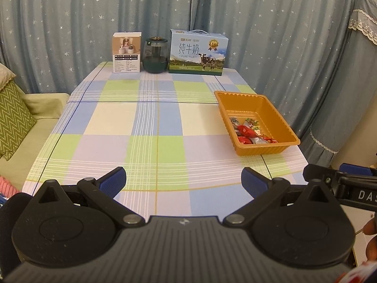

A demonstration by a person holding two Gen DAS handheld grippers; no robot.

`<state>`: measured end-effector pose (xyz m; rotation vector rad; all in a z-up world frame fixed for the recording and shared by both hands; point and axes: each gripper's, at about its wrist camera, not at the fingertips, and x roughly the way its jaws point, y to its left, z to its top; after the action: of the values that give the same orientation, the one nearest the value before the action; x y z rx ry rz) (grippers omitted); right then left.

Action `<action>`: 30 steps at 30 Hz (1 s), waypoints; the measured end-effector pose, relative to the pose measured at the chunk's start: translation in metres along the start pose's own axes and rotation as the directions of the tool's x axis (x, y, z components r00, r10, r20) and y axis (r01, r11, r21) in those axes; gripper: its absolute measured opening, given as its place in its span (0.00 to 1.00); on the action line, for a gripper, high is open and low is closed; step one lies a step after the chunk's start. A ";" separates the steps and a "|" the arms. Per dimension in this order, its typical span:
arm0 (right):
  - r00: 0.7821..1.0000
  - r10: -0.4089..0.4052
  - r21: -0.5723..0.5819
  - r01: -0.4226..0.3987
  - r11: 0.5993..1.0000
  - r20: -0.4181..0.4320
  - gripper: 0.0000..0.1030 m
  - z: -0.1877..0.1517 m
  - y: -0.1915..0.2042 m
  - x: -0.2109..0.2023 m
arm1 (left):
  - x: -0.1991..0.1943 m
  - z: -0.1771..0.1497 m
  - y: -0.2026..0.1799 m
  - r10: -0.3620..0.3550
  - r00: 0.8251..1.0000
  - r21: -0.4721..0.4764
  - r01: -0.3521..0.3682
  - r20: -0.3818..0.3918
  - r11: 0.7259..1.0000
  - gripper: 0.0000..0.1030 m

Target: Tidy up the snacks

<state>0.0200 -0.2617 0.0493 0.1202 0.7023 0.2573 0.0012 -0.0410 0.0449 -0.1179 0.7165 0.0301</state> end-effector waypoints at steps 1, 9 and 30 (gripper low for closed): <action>1.000 -0.003 -0.002 0.003 1.000 0.003 0.91 0.000 0.001 -0.002 | -0.001 0.000 0.000 -0.002 1.000 -0.001 0.002 0.001 1.000 1.00; 1.000 -0.008 -0.007 0.008 1.000 0.016 0.91 -0.001 0.004 -0.007 | -0.005 0.000 -0.001 0.009 1.000 0.014 -0.010 0.014 1.000 1.00; 1.000 -0.008 -0.014 0.008 1.000 0.009 0.91 -0.003 0.006 -0.005 | -0.005 -0.002 0.000 0.014 1.000 0.014 -0.015 0.016 1.000 1.00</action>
<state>0.0134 -0.2574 0.0512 0.1049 0.6914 0.2541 -0.0035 -0.0407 0.0464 -0.0992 0.7012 0.0399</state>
